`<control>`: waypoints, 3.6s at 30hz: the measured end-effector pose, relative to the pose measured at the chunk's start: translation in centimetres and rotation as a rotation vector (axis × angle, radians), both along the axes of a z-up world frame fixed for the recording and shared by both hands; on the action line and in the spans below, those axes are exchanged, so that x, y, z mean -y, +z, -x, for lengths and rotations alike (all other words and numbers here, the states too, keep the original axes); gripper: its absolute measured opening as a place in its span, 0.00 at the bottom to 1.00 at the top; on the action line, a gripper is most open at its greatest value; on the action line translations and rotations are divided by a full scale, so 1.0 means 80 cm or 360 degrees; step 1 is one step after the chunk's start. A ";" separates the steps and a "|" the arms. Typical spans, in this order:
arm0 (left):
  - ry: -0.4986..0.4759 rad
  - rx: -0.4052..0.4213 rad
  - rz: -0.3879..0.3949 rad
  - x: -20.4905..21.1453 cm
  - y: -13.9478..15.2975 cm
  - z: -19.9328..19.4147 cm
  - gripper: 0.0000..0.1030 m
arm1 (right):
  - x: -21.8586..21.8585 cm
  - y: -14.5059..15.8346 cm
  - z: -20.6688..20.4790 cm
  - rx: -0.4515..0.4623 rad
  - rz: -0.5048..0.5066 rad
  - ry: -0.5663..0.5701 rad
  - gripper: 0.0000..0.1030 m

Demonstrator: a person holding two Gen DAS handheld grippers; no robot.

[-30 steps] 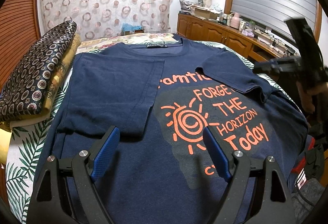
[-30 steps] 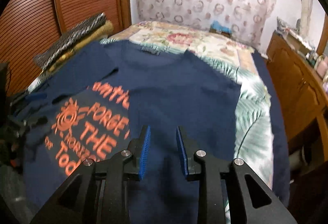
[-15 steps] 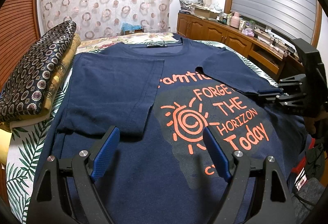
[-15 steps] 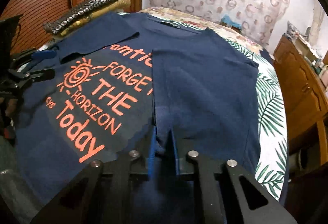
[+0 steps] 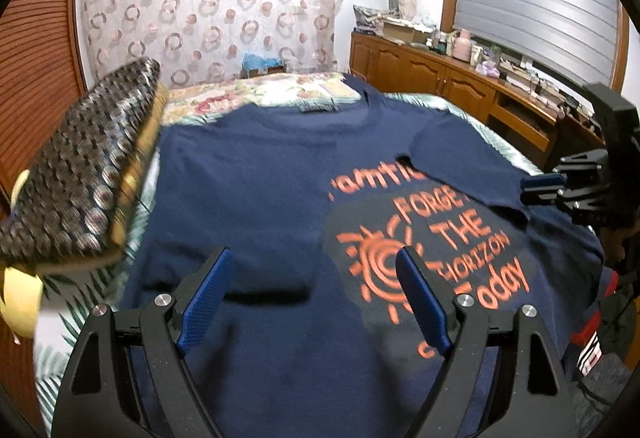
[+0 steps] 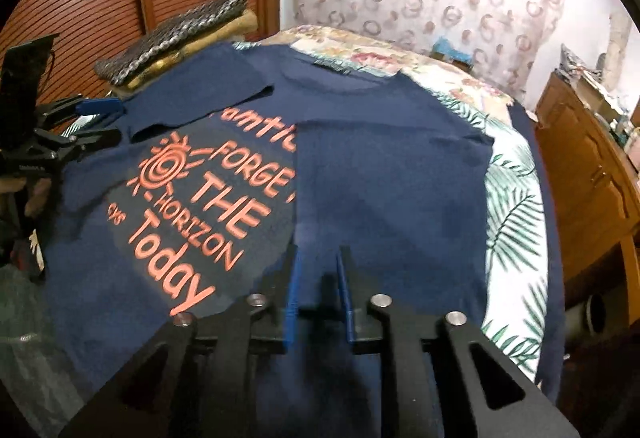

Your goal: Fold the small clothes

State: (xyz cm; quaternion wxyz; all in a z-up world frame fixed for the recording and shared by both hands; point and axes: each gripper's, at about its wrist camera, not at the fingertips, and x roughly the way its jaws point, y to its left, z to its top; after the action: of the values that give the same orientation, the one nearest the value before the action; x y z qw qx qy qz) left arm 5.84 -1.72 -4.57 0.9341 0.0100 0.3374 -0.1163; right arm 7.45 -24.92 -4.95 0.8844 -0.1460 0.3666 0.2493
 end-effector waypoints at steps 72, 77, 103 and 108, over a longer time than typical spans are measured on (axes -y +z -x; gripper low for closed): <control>0.0112 -0.0276 -0.0298 -0.089 0.029 -0.252 0.05 | 0.047 -0.014 -0.215 -0.0042 -0.0043 -0.0227 0.70; 0.0076 -0.0225 -0.0253 -0.079 0.032 -0.238 0.05 | 0.072 -0.022 -0.244 -0.0100 -0.0048 -0.0331 0.70; 0.0108 0.0078 -0.0083 -0.098 0.075 -0.053 0.04 | 0.067 0.091 -0.077 0.0312 -0.0304 -0.0130 0.05; 0.0139 0.0107 -0.0047 -0.108 0.075 -0.016 0.04 | 0.076 0.086 -0.029 0.0339 -0.0298 -0.0121 0.05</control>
State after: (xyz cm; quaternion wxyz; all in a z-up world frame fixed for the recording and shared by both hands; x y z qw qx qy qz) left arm 7.13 6.88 1.45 0.9489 0.0130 0.3075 -0.0699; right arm 9.79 -31.01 1.97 0.9368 -0.0745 0.2511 0.2319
